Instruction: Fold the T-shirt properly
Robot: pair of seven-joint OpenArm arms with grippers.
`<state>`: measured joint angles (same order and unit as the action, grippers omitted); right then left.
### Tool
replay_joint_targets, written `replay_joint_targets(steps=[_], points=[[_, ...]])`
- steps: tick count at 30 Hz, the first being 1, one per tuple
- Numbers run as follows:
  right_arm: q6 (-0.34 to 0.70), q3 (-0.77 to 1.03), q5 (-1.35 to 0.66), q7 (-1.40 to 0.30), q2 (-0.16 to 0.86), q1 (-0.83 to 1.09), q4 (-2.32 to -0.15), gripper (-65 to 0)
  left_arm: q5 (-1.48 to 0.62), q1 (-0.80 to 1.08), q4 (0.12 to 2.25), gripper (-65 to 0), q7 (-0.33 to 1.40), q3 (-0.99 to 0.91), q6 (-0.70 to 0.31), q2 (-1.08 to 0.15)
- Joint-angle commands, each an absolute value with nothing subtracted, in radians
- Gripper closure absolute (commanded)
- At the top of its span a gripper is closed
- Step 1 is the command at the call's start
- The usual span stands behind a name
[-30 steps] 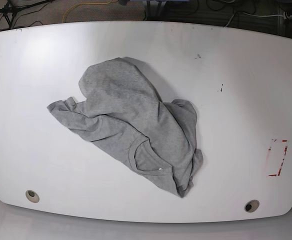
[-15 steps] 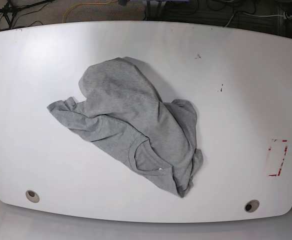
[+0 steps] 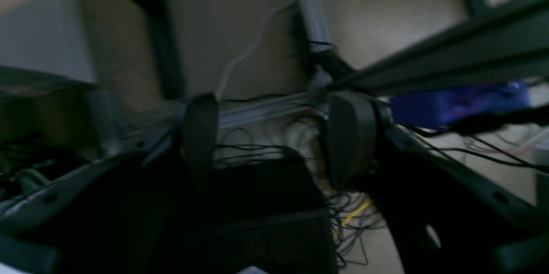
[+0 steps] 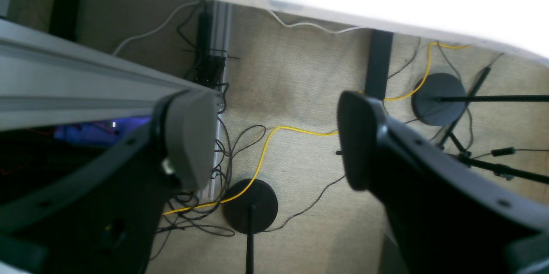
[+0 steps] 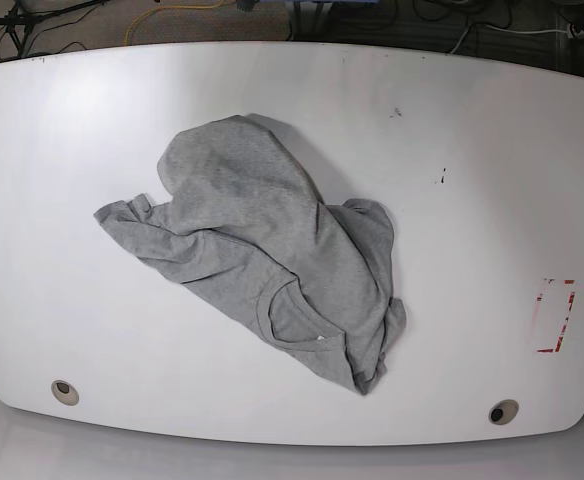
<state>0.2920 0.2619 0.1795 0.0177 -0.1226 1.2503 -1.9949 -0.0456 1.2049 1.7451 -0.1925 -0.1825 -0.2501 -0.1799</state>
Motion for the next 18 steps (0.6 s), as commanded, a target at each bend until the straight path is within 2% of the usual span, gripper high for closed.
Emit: replay_joint_targets(steps=[1, 18], points=[[0.294, 0.259, 0.173, 0.031, -0.123, 1.276, -2.014, -42.1, -0.051, 1.230, 1.788, -37.1, -0.210, -0.180, -0.260, -0.186], [0.302, 0.228, 0.175, 0.036, -0.125, 1.260, -2.015, -42.4, -0.049, 1.226, 1.859, -38.1, -0.215, -0.177, -0.256, -0.185]])
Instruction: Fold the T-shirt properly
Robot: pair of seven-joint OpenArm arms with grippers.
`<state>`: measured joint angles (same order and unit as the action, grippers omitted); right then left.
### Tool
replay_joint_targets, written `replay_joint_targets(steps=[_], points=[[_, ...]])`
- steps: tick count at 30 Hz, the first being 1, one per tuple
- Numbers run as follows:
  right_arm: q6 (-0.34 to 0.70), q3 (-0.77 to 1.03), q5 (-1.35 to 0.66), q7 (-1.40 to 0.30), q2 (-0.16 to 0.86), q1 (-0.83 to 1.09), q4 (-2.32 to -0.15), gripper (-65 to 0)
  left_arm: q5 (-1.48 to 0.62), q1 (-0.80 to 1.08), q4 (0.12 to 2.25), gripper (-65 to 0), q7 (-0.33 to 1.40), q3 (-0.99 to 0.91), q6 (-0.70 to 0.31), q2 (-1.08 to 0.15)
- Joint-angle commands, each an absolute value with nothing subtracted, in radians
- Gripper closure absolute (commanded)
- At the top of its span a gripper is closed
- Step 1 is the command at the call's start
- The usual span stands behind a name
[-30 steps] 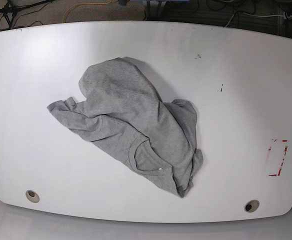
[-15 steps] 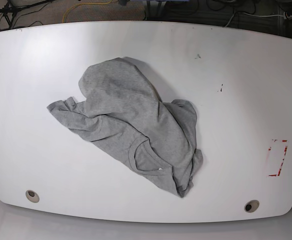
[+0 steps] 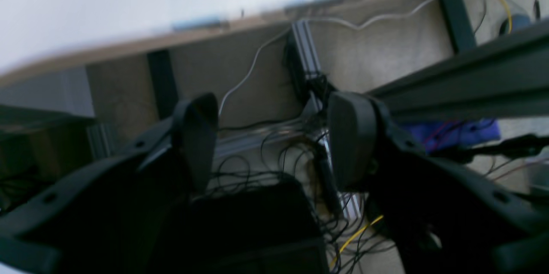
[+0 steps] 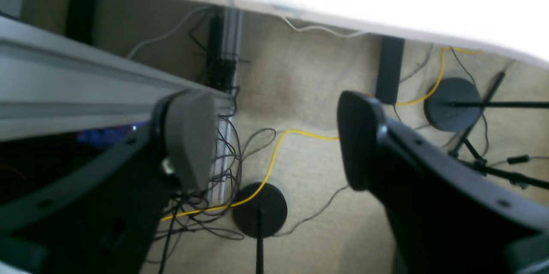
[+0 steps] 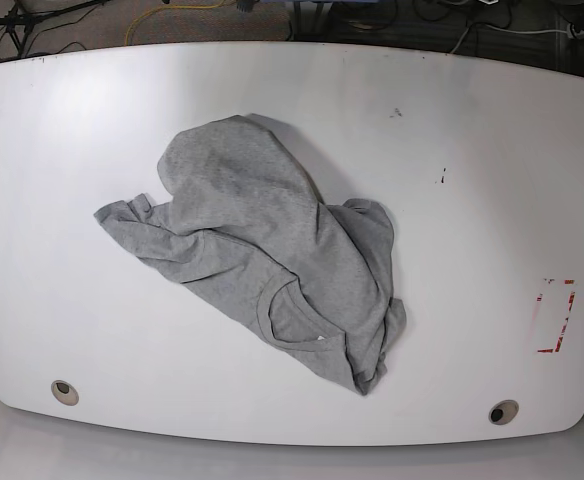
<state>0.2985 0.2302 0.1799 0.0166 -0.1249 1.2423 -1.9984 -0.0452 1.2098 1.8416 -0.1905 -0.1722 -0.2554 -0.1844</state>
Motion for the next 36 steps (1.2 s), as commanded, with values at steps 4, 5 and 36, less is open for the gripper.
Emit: replay_joint_targets(steps=[4, 5, 36], points=[[0.302, 0.248, 0.176, 0.036, -0.128, 1.258, -2.023, -42.5, -0.050, 1.212, 1.858, -38.3, -0.216, -0.180, -0.257, -0.193], [0.302, 0.250, 0.177, 0.036, -0.128, 1.256, -2.025, -42.5, -0.049, 1.210, 1.859, -38.3, -0.215, -0.183, -0.257, -0.194], [0.303, 0.230, 0.166, 0.048, -0.138, 1.101, -2.026, -42.7, -0.152, 0.971, 1.935, -39.1, -0.168, -0.254, -0.261, -0.199]])
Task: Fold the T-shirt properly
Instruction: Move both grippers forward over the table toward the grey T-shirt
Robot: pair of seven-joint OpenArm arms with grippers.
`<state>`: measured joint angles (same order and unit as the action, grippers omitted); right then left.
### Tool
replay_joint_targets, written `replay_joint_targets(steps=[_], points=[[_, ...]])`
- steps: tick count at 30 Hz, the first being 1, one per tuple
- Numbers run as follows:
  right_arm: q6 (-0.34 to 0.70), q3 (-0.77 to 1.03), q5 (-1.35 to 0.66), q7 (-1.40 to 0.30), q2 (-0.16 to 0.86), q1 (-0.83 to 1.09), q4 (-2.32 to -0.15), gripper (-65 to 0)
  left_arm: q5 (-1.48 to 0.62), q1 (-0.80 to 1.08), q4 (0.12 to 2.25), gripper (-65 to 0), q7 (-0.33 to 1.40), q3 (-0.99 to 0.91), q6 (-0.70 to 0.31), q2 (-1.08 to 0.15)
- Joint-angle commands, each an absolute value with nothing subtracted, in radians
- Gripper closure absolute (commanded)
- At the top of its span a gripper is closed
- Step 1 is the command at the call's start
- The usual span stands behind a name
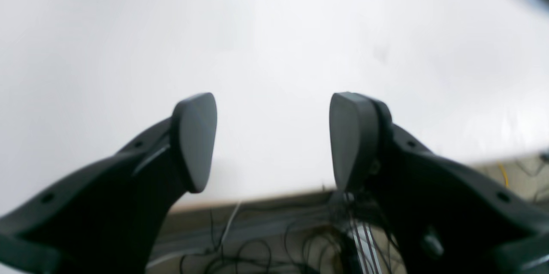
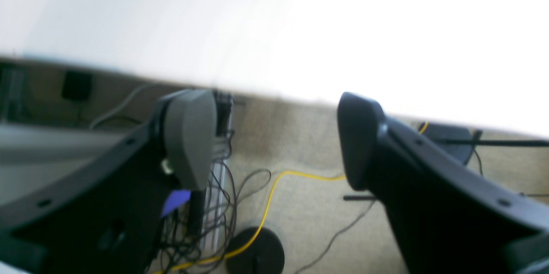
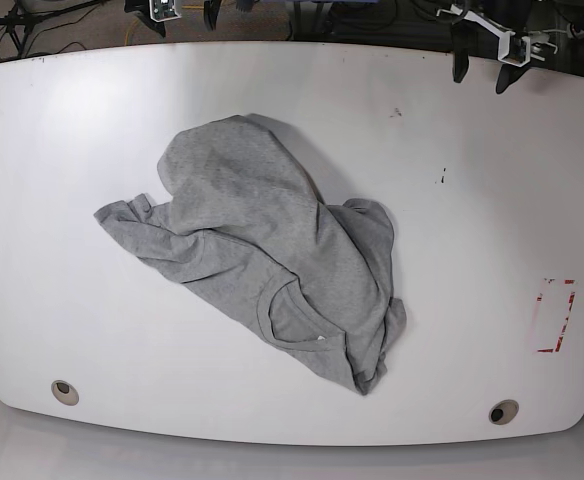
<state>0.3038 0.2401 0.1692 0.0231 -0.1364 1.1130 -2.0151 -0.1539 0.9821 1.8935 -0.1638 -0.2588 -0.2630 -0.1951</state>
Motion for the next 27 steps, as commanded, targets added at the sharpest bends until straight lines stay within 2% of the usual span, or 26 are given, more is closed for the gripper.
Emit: replay_joint_targets(steps=[1, 27], points=[[0.303, 0.227, 0.168, 0.047, -0.139, 1.096, -2.026, -42.7, -0.150, 0.966, 1.940, -39.1, -0.167, -0.254, -0.261, -0.198], [0.301, 0.223, 0.178, -0.024, -0.136, 0.912, -2.026, -43.2, -0.133, 0.867, 1.987, -38.6, -0.139, -0.248, -0.259, -0.197]])
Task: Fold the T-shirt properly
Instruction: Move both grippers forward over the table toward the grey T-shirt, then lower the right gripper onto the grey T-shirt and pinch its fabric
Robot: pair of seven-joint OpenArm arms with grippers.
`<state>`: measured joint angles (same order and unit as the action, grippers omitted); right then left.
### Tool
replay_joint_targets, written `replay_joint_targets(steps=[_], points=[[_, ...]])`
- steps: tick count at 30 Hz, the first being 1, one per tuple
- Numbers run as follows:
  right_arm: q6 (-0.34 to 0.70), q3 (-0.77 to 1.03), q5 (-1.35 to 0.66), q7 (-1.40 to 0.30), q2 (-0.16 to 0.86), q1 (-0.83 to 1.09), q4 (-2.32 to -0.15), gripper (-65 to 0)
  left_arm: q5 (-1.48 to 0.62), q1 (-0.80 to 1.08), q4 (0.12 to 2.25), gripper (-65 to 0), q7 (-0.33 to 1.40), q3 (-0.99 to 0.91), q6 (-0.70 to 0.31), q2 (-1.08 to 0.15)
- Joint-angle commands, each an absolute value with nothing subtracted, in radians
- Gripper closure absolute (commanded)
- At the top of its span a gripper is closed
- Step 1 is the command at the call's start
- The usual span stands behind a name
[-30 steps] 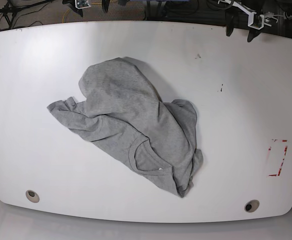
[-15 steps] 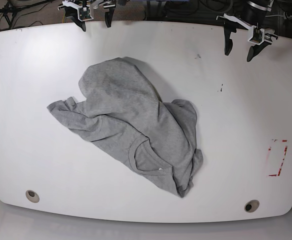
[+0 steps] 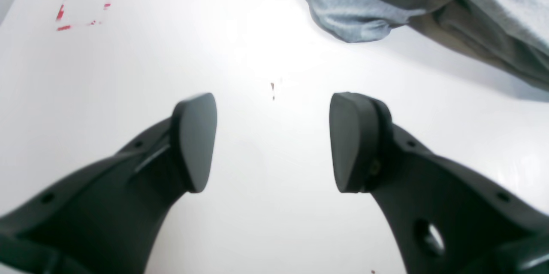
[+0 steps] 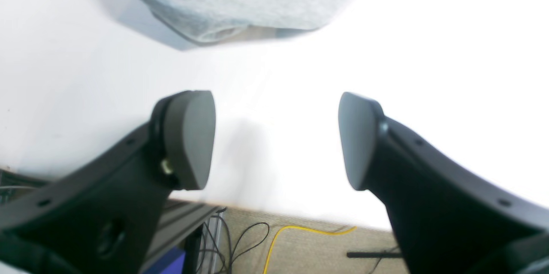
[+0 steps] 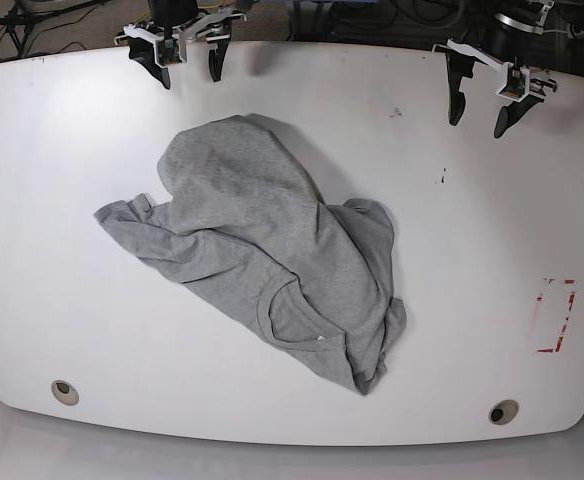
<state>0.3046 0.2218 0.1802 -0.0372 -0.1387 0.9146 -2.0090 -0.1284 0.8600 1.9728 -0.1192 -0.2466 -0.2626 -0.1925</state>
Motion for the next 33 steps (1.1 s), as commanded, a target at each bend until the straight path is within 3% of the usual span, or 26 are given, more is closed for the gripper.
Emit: replay_joint_targets(steps=[1, 17, 33], points=[[0.301, 0.223, 0.178, -0.032, -0.135, 0.905, -2.027, -43.2, -0.133, 0.866, 1.987, -38.7, -0.138, -0.248, -0.259, -0.197], [0.318, 0.140, 0.182, -0.452, -0.090, 0.687, -2.062, -42.8, -0.127, 0.833, 1.982, -38.5, -0.141, -0.249, -0.254, -0.192], [0.369, 0.073, 0.191, -0.554, -0.092, 0.509, -2.064, -42.2, -0.127, 0.818, 1.982, -38.6, -0.147, -0.254, -0.251, -0.188]])
